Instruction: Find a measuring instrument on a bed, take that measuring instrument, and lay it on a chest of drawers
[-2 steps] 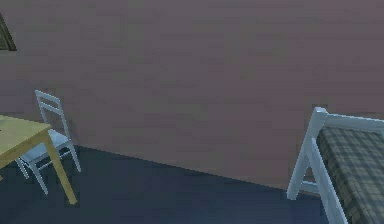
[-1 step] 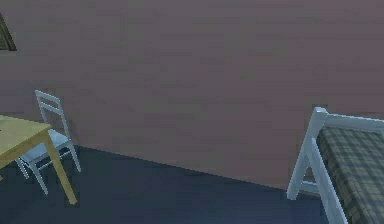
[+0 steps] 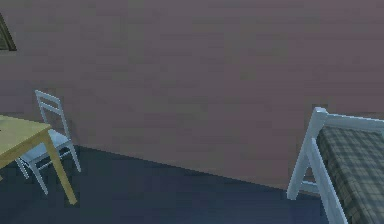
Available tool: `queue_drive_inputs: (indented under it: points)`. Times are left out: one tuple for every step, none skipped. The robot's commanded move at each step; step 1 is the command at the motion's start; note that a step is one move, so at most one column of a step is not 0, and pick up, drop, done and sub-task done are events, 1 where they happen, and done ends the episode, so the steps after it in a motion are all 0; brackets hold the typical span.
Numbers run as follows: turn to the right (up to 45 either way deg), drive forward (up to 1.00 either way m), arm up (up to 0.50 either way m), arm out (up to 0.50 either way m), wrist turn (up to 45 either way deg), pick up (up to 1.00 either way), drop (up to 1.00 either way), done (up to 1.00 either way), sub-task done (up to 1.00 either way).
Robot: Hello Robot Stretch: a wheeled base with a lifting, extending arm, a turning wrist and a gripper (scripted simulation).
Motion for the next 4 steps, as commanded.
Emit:
queue_drive_inputs:
  points:
    - [0.0, 0.00, 0.00, 0.00, 45.0, 0.00, 0.00, 0.00, 0.00]
    - [0.0, 0.00, 0.00, 0.00, 45.0, 0.00, 0.00, 0.00, 0.00]
    - [0.0, 0.00, 0.00, 0.00, 45.0, 0.00, 0.00, 0.00, 0.00]
    - [0.0, 0.00, 0.00, 0.00, 30.0, 0.00, 0.00, 0.00, 0.00]
